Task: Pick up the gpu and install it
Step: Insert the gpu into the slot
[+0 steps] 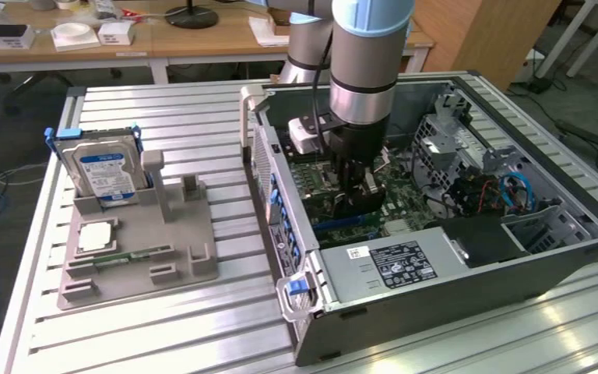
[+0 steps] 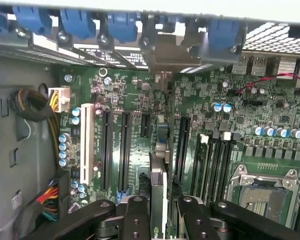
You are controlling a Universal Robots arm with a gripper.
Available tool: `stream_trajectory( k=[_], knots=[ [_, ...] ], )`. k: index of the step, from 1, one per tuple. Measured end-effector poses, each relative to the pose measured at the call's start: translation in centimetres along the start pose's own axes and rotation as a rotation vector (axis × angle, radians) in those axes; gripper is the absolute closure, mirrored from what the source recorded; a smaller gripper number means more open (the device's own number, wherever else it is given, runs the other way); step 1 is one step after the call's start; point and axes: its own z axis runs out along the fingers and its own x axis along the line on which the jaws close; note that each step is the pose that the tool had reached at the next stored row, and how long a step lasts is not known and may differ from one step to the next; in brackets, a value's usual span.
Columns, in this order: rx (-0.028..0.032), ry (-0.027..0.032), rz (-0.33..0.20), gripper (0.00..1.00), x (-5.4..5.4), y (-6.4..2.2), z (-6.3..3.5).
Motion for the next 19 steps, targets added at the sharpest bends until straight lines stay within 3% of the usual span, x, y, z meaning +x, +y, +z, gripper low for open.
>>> stream_trajectory(
  k=[8,19],
  knots=[
    [0.0000,0.0000,0.000,0.74,0.04,-0.70,0.08],
    [-0.0008,0.0021,0.017,0.74,0.04,-0.81,0.15]
  ],
)
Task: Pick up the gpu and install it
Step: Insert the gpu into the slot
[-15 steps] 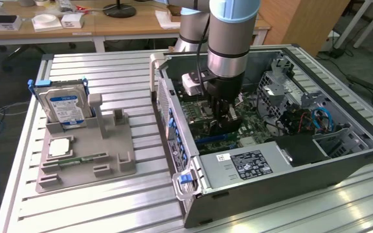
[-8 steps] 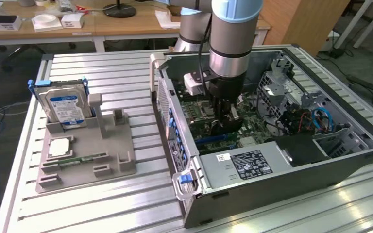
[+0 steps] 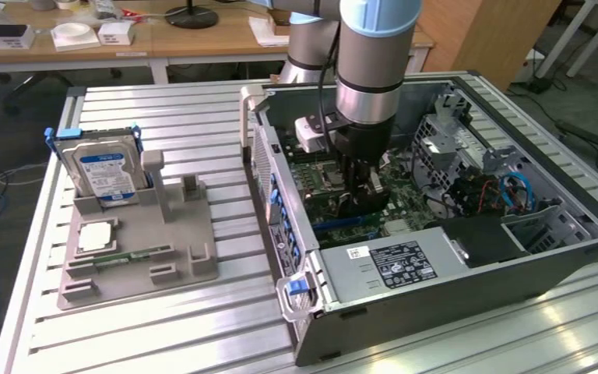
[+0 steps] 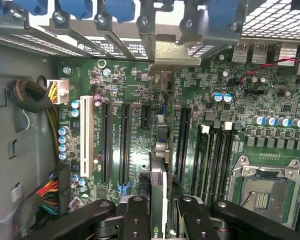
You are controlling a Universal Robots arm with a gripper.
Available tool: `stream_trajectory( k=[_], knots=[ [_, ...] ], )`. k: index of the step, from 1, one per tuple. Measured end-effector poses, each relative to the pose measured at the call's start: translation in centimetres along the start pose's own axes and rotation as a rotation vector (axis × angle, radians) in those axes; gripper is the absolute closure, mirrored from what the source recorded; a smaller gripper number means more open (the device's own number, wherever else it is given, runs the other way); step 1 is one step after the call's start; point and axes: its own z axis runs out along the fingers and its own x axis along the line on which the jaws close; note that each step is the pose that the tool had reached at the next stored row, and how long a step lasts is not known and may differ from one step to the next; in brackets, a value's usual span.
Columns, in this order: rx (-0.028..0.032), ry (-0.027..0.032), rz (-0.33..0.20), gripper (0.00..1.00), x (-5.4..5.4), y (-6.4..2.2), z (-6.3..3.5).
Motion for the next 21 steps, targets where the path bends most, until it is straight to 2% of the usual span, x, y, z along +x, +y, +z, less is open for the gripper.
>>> stream_trajectory(
  k=[6,16,21],
  knots=[
    [-0.0005,0.0011,0.007,0.74,0.01,-0.15,-0.03],
    [-0.0002,0.0007,0.007,0.74,0.04,-0.28,-0.78],
    [-0.0006,0.0018,0.015,0.74,0.06,-0.63,-0.76]
  ],
)
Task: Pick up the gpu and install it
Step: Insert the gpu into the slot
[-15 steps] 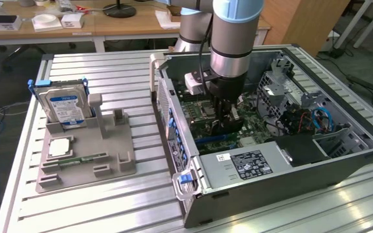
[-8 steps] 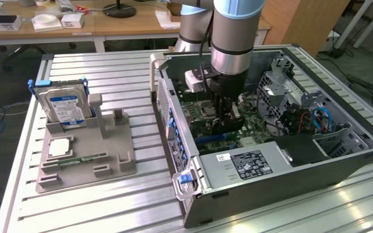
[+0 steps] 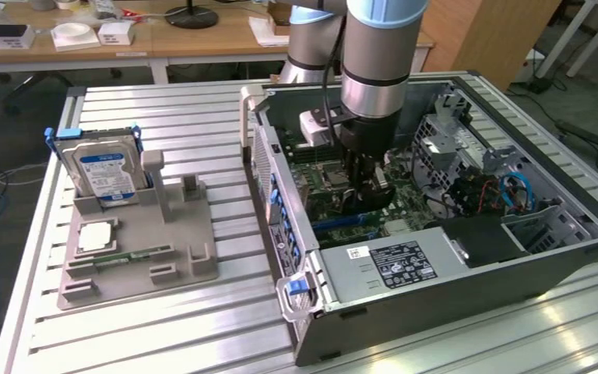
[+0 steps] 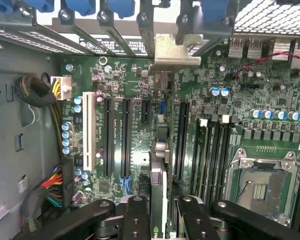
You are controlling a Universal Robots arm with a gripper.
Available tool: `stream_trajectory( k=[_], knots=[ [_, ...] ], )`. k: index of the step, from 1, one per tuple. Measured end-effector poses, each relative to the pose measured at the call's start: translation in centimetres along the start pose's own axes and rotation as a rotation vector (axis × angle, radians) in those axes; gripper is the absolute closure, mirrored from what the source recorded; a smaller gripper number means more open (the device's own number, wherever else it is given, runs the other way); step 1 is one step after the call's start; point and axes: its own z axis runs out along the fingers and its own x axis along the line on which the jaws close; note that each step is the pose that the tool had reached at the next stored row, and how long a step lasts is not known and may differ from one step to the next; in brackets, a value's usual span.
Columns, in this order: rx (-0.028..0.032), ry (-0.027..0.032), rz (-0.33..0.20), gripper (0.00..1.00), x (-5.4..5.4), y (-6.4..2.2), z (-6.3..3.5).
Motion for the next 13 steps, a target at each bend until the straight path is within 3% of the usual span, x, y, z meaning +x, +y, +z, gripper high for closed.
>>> stream_trajectory(
  k=[6,13],
  knots=[
    [-0.0022,0.0054,0.043,0.74,0.00,-0.04,0.01],
    [-0.0022,0.0055,0.044,0.74,0.00,-0.04,0.01]
  ],
)
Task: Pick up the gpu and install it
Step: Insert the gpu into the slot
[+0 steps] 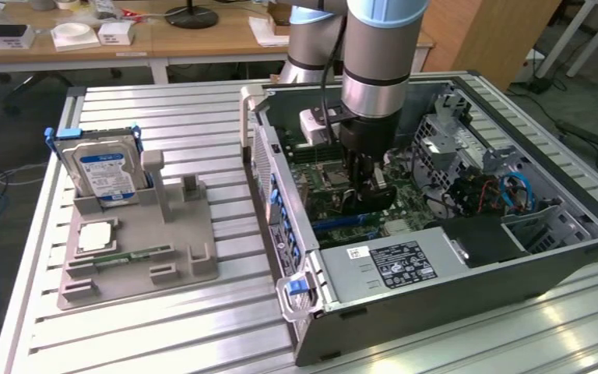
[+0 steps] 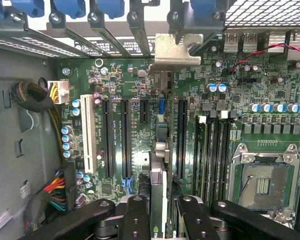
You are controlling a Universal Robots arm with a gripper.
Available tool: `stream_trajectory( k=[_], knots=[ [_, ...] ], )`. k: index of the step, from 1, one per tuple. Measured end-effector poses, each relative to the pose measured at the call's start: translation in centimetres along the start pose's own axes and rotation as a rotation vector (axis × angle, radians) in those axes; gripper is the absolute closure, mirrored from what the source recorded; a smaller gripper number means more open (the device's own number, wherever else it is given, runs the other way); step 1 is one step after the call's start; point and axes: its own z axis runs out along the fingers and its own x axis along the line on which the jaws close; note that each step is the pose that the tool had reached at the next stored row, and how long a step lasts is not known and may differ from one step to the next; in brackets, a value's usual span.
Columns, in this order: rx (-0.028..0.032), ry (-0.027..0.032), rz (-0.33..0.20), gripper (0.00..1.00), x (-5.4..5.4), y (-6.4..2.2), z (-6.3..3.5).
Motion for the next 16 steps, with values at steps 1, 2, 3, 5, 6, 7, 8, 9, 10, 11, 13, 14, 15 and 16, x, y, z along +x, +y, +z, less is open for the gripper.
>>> stream_trajectory(
  k=[1,2,3,5,6,7,8,9,10,11,13,14,15,16],
  knots=[
    [0.0000,0.0000,0.000,0.74,0.00,0.01,0.00],
    [0.0000,0.0000,0.000,0.74,0.00,0.01,0.00],
    [0.0000,0.0000,0.000,0.74,0.00,0.01,0.00],
    [0.0000,0.0000,0.000,0.74,0.00,0.02,0.00],
    [0.0003,0.0000,0.000,0.74,0.00,0.03,0.00],
    [0.0011,0.0000,0.000,0.74,0.00,0.03,0.00],
    [0.0031,0.0000,0.000,0.74,0.00,0.04,-0.01],
    [0.0059,-0.0001,0.000,0.74,0.00,0.05,-0.02],
    [0.0075,-0.0003,0.000,0.74,0.00,0.03,-0.02],
    [0.0074,-0.0003,0.000,0.74,0.00,0.03,-0.02],
    [0.0074,-0.0002,0.000,0.74,0.00,0.03,-0.03],
    [0.0074,0.0000,0.000,0.74,0.00,0.07,-0.04],
    [0.0074,0.0000,0.000,0.74,0.00,0.14,-0.04],
    [0.0074,-0.0001,0.000,0.74,0.00,0.22,-0.03]
  ],
)
